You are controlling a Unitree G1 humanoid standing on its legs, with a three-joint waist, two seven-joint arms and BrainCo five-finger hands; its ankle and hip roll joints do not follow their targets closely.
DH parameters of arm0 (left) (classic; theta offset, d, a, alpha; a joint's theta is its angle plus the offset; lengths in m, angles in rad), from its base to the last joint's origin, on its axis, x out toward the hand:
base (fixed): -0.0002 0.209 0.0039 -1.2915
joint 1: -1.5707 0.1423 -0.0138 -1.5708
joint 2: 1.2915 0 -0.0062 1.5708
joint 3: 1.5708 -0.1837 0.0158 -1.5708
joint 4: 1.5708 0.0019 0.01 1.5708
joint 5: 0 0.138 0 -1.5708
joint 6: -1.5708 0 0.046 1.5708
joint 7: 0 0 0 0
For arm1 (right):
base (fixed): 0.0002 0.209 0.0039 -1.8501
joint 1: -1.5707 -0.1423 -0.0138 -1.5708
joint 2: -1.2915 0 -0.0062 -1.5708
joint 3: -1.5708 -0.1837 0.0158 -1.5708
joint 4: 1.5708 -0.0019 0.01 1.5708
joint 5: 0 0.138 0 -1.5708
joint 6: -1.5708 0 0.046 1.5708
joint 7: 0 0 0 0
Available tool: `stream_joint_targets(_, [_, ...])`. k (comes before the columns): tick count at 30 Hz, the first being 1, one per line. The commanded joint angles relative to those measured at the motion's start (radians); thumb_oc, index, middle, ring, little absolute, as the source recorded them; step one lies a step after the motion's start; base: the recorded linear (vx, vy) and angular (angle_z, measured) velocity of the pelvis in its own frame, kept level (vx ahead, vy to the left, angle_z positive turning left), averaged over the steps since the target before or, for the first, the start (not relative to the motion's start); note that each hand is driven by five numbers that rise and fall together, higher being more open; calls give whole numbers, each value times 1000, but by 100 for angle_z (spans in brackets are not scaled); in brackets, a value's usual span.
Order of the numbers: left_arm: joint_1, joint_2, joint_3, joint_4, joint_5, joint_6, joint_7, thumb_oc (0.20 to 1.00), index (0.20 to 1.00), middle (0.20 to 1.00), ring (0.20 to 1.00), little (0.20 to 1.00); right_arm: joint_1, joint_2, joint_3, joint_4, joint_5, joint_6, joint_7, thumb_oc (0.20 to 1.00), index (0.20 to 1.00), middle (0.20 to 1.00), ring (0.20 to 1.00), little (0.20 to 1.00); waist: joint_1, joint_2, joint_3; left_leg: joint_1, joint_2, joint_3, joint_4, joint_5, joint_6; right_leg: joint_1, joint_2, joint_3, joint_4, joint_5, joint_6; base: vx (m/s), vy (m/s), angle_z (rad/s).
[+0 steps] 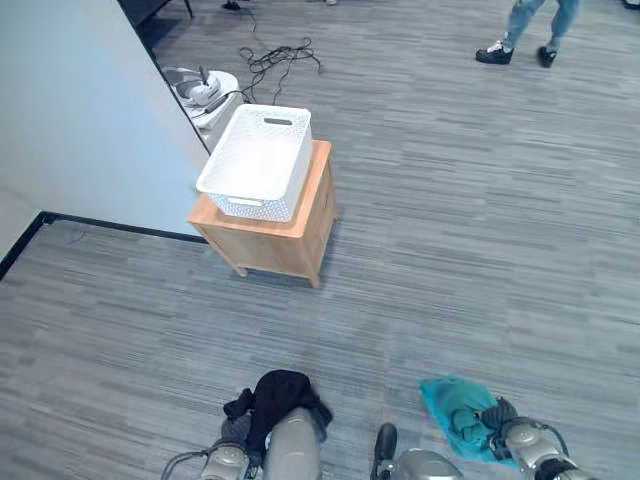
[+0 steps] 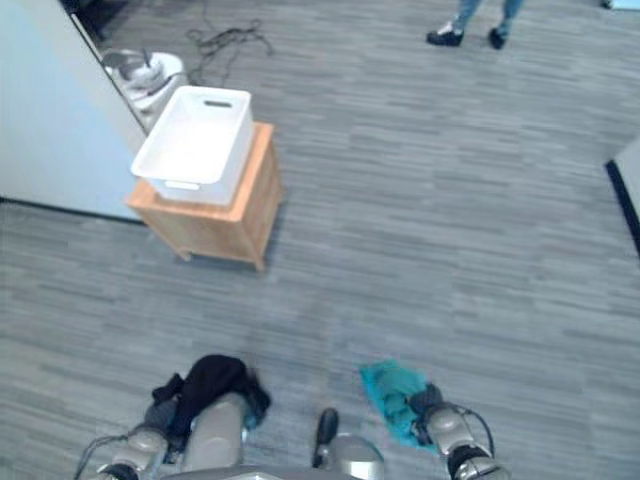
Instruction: Tidy up the quilt and then pick up the clothes from the bed and put them into the laundry hamper.
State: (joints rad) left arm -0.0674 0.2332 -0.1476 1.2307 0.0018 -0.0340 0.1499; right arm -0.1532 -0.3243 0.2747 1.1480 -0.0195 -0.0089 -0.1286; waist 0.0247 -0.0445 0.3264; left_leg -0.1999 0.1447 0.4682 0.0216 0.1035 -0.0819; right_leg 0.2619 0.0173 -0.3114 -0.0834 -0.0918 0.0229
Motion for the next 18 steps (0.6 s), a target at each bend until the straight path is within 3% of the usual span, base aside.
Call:
stream_joint_targets(1, [31, 1, -21, 12, -2, 11, 0, 200, 200, 200, 200, 200, 64, -38, -12, -59, 20, -27, -5, 200, 200, 200, 200, 200, 18, -20, -53, 81, -1, -11, 7, -33, -7, 22, -93, 66, 85, -130, 106, 626, 72, 0])
stream_joint_targets(3, [29, 11, -14, 27, 4, 18, 2, 200, 200, 200, 200, 200, 68, -16, -9, -62, 16, -30, -5, 200, 200, 200, 200, 200, 18, -35, -61, 112, -41, -16, -6, -49, 26, -32, -108, 68, 285, -118, 139, 445, 93, 0])
stream_joint_targets(4, [27, 18, -10, 29, 13, 21, 0, 200, 200, 200, 200, 200, 69, -1, -9, -69, 16, -29, -2, 200, 200, 200, 200, 200, 12, -38, -59, 148, -56, -3, -27, -62, 39, -84, -122, 71, 409, -90, 171, 502, 131, 26])
stream_joint_targets(5, [20, 27, -13, 24, 25, 23, 0, 200, 200, 200, 200, 200, 68, 17, -14, -94, 21, -32, 2, 200, 200, 200, 200, 200, -6, -38, -49, 214, -66, -4, -71, -82, 63, -186, -150, 96, 623, 0, 212, 393, 103, 42])
stream_joint_targets(6, [19, 28, -13, 24, 25, 23, 0, 200, 200, 200, 200, 200, 68, 17, -14, -95, 21, -32, 2, 200, 200, 200, 200, 200, -4, -40, -50, 214, -69, -2, -73, -82, 64, -192, -153, 99, 630, -3, 213, 447, 38, 36])
stream_joint_targets(7, [0, 40, -18, 10, 22, 21, 5, 200, 200, 200, 200, 200, 55, 22, -17, -127, 24, -31, 0, 200, 200, 200, 200, 200, -21, -9, -32, 257, -28, 12, -100, -71, 66, -314, -165, 83, 750, 54, 207, 185, -19, 16])
stream_joint_targets(8, [-1, 40, -18, 10, 22, 21, 5, 200, 200, 200, 200, 200, 55, 22, -17, -127, 24, -31, 0, 200, 200, 200, 200, 200, -21, -10, -32, 257, -30, 11, -100, -72, 66, -315, -167, 83, 753, 53, 207, 304, -46, 16])
stream_joint_targets(11, [-34, 61, -33, -13, 10, 15, 16, 200, 200, 200, 200, 200, 54, 19, -24, -151, 34, -32, -11, 200, 200, 200, 200, 200, -39, -1, -16, 292, -12, -11, -97, -83, 47, -353, -202, 49, 616, -6, 168, 365, -149, 60])
stream_joint_targets(12, [-43, 67, -45, -24, 12, 7, 17, 200, 200, 200, 200, 200, 56, 13, -22, -148, 41, -32, -14, 200, 200, 200, 200, 200, -52, 4, -22, 311, -12, -48, -93, -103, 28, -372, -193, 106, 411, -10, 153, 537, -319, 43])
stream_joint_targets(13, [-51, 70, -46, -27, 12, 4, 20, 200, 200, 200, 200, 200, 57, 11, -25, -141, 47, -31, -16, 200, 200, 200, 200, 200, -62, 4, -25, 325, -9, -67, -94, -112, 16, -358, -192, 146, 285, 7, 157, 856, -653, 58])
stream_joint_targets(14, [-75, 73, -54, -23, 20, -6, 23, 200, 200, 200, 200, 200, 69, 9, -47, -124, 69, -25, -15, 200, 200, 200, 200, 200, -97, 9, -48, 351, 19, -126, -109, -136, -22, -399, -254, 326, 74, 95, 190, 573, -469, 62])
stream_joint_targets(18, [-78, 76, -56, -17, 31, -7, 24, 200, 200, 200, 200, 200, 77, 10, -54, -119, 74, -22, -10, 200, 200, 200, 200, 200, -108, 9, -50, 375, 35, -143, -109, -148, -34, -412, -268, 355, 63, 113, 205, 230, -211, 114])
